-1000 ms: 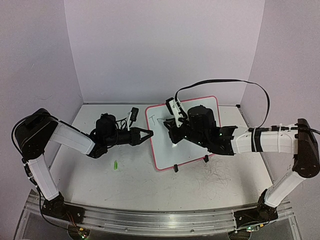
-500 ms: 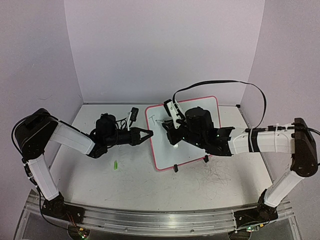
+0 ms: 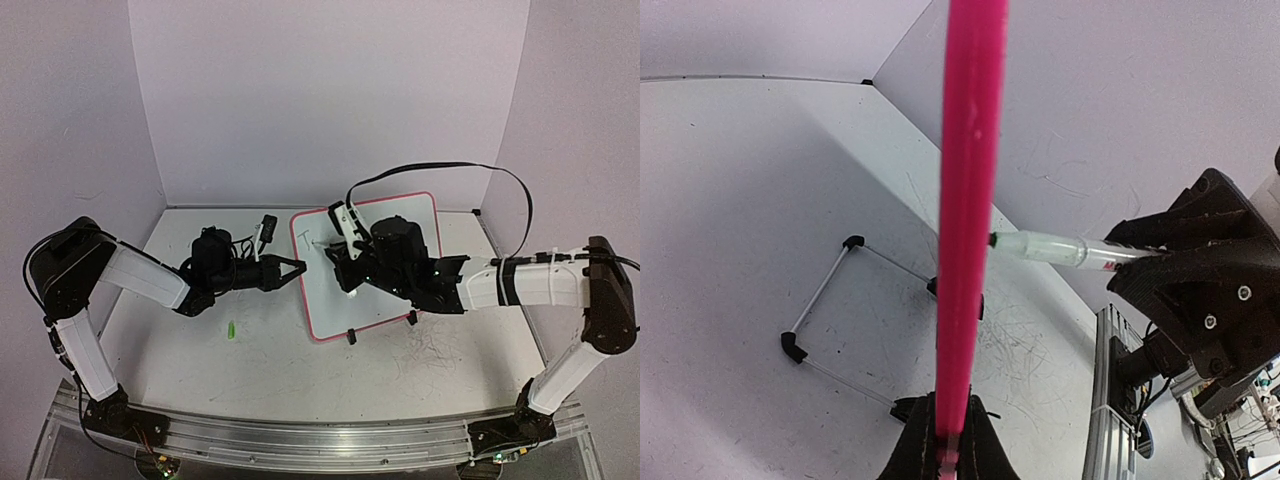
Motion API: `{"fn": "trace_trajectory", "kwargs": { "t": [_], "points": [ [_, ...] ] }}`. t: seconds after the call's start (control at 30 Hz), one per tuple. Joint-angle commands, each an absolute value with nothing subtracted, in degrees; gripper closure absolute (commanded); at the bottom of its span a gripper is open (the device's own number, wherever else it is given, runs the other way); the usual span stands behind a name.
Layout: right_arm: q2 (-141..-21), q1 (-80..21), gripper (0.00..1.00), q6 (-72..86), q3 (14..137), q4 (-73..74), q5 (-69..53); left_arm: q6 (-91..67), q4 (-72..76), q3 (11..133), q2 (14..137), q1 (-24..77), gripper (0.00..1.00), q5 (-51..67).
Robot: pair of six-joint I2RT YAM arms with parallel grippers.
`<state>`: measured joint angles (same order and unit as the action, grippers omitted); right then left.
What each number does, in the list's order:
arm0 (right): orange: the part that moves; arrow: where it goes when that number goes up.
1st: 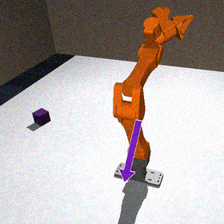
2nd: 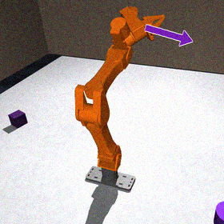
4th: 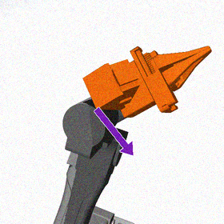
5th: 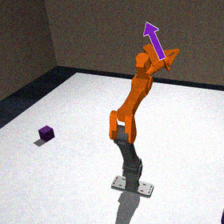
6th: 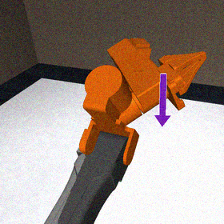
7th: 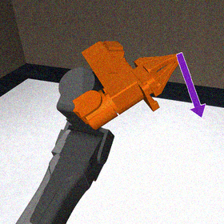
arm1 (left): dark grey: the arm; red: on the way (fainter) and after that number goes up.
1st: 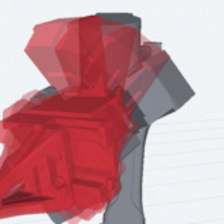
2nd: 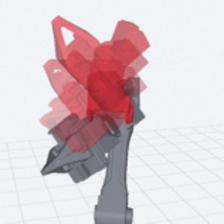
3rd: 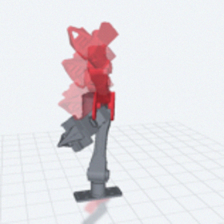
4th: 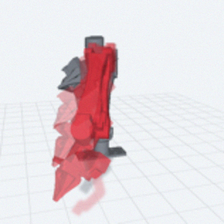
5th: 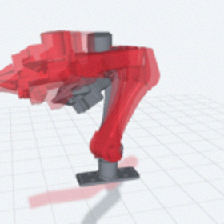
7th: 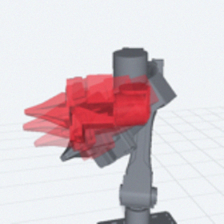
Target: Write a sentence on the whiteboard
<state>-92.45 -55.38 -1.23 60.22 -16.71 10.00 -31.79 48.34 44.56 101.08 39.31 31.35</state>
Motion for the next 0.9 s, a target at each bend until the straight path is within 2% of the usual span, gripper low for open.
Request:
{"fn": "trace_trajectory", "kwargs": {
  "t": [0.0,0.47,0.87],
  "points": [
    [-90.49,-55.31,1.00,-0.44,58.87,-16.36,11.32,-33.16,50.05,44.99,98.88,39.11,1.00,32.70],
    [-90.27,-55.32,1.00,1.65,59.08,-16.86,17.13,-33.31,50.03,45.24,98.98,39.11,1.00,33.13],
    [-92.20,-55.35,1.00,0.94,61.66,-18.35,16.18,-33.26,50.02,45.09,98.88,39.11,1.00,33.28]
  ]
}}
